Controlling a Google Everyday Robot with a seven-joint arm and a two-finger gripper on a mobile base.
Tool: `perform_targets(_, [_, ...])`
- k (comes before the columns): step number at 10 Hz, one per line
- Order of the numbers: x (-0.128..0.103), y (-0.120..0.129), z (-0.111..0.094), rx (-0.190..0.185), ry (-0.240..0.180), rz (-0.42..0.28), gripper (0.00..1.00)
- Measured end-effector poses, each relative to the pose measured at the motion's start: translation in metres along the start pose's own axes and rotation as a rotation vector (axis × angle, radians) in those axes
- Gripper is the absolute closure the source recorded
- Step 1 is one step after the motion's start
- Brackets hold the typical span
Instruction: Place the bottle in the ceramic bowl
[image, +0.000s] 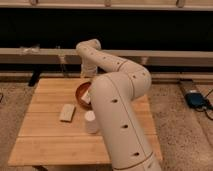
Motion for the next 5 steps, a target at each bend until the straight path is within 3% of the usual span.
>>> perform_targets(3, [-0.0006,0.0017,-0.0102,0.056,0.01,0.015,0.2])
perform_targets(5, [-0.0019,0.0009,-0.0105,0.059,0.009,0.015,0.2])
